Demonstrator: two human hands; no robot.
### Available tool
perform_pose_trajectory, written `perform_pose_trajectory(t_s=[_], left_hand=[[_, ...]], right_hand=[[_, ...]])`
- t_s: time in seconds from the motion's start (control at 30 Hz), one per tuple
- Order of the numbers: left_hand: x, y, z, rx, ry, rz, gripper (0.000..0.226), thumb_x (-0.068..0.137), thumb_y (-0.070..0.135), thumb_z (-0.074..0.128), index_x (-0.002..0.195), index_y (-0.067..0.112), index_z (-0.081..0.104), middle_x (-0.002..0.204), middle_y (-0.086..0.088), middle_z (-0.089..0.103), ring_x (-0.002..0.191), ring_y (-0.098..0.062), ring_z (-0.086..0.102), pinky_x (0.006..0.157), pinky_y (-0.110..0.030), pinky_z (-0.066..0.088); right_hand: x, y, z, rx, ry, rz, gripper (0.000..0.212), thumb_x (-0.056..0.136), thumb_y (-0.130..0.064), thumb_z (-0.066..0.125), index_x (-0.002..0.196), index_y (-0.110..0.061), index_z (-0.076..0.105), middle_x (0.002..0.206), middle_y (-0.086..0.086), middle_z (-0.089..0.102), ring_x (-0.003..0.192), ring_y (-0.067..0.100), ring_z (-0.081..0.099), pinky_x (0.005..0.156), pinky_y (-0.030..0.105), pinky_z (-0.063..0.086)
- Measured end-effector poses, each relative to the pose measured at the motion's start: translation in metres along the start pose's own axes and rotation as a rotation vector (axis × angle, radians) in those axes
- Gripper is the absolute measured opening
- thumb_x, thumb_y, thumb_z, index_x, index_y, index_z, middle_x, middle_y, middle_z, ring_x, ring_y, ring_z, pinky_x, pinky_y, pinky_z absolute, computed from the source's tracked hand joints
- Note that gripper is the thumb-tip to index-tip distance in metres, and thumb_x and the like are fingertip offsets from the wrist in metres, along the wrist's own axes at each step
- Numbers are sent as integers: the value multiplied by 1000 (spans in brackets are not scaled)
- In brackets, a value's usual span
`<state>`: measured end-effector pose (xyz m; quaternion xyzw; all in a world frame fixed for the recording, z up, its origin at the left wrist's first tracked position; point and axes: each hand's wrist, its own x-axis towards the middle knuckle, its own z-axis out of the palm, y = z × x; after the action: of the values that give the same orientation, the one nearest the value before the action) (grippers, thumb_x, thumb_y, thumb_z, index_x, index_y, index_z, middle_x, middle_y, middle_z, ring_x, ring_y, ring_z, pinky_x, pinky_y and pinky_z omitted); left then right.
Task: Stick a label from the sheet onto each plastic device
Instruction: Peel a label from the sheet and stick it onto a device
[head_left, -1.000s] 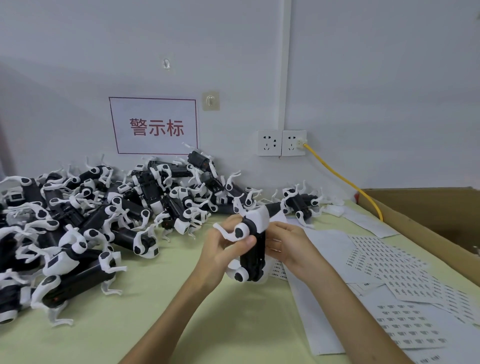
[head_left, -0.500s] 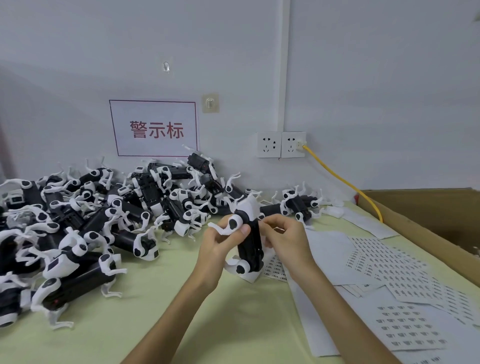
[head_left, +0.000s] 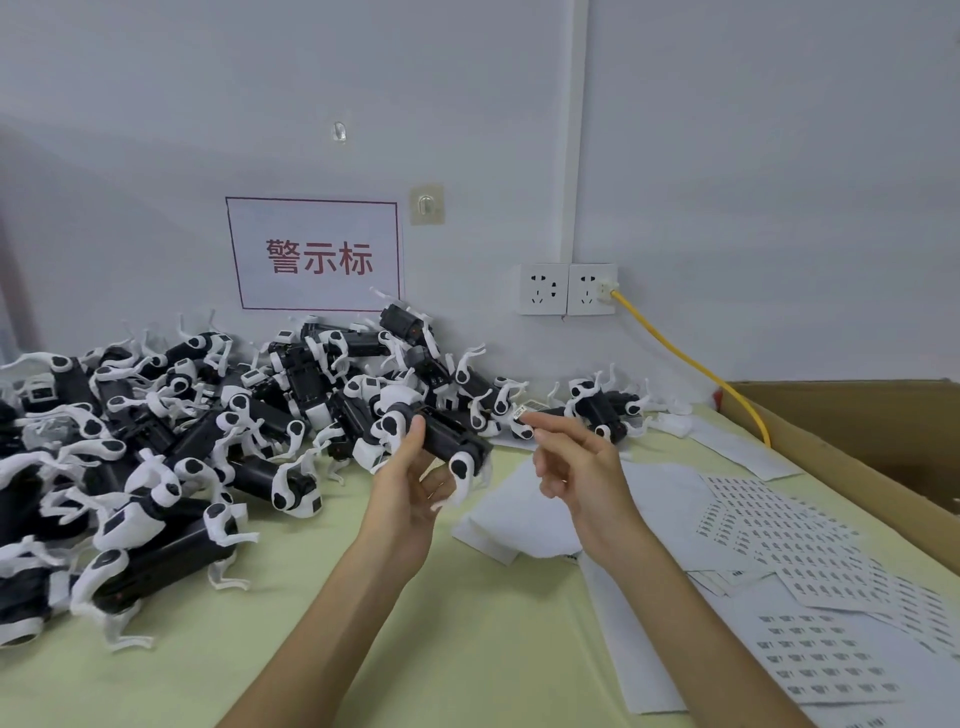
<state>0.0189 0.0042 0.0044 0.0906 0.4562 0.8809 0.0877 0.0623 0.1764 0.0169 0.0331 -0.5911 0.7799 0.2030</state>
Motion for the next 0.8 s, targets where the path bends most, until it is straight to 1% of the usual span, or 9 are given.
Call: perform_pose_trajectory(t_s=[0.1, 0.2, 0.23, 0.33, 0.4, 0.47, 0.6, 0.7, 0.8], left_hand=[[0, -1, 0, -40, -15, 0, 18, 80, 38, 70, 93, 26, 74, 100, 2, 74, 70, -13, 71, 63, -23, 45], [3, -3, -2, -88, 10, 3, 22, 84, 34, 71, 104, 25, 68, 111, 1, 69, 82, -17, 71, 76, -26, 48], [4, -3, -2, -101, 22, 0, 25, 85, 33, 71, 108, 25, 66, 112, 2, 67, 83, -17, 71, 77, -26, 48], [5, -3, -4, -169, 55, -25, 24, 82, 31, 73, 103, 20, 67, 96, 5, 72, 82, -16, 76, 67, -21, 56], [5, -5, -4, -237, 59, -33, 26, 79, 27, 75, 100, 14, 68, 91, 1, 76, 92, -21, 77, 69, -23, 60], [6, -7, -4, -275, 51, -37, 28, 78, 25, 75, 101, 10, 67, 94, -2, 78, 98, -23, 76, 78, -26, 59], [8, -13, -4, -293, 13, -42, 30, 81, 28, 74, 105, 12, 65, 100, 4, 78, 106, -21, 74, 90, -32, 52], [9, -14, -6, -248, -37, -37, 28, 83, 32, 73, 103, 15, 64, 97, 8, 78, 112, -15, 71, 98, -35, 48], [9, -15, -7, -217, -79, -34, 29, 84, 34, 73, 105, 16, 61, 98, 5, 78, 114, -13, 70, 97, -34, 48]], right_hand=[[-1, 1, 2, 71, -67, 72, 31, 93, -5, 55, 98, -22, 81, 53, 2, 48, 47, 11, 36, 46, 21, 29], [-3, 2, 6, 147, -131, 148, 36, 92, -8, 50, 102, -25, 80, 50, 0, 42, 49, 12, 25, 49, 23, 20], [-4, 3, 8, 178, -159, 170, 36, 90, -9, 51, 104, -26, 80, 49, 0, 39, 50, 13, 21, 50, 25, 18], [-10, 6, 15, 257, -284, 225, 41, 77, -18, 57, 112, -26, 77, 47, 0, 35, 46, 11, 19, 46, 23, 18], [-15, 10, 20, 237, -359, 249, 45, 78, -19, 56, 118, -28, 74, 47, -1, 35, 47, 12, 17, 44, 22, 19], [-20, 16, 25, 184, -404, 270, 46, 85, -15, 53, 123, -32, 71, 49, -1, 35, 50, 13, 15, 45, 22, 21], [-28, 24, 31, 112, -430, 295, 50, 88, -15, 51, 130, -40, 64, 54, -1, 38, 48, 10, 25, 49, 25, 19], [-29, 26, 33, 109, -425, 313, 50, 95, -11, 46, 129, -43, 64, 56, -1, 39, 55, 13, 22, 51, 26, 18], [-30, 26, 34, 142, -433, 325, 52, 95, -10, 44, 131, -42, 62, 57, -1, 39, 54, 13, 21, 48, 24, 21]])
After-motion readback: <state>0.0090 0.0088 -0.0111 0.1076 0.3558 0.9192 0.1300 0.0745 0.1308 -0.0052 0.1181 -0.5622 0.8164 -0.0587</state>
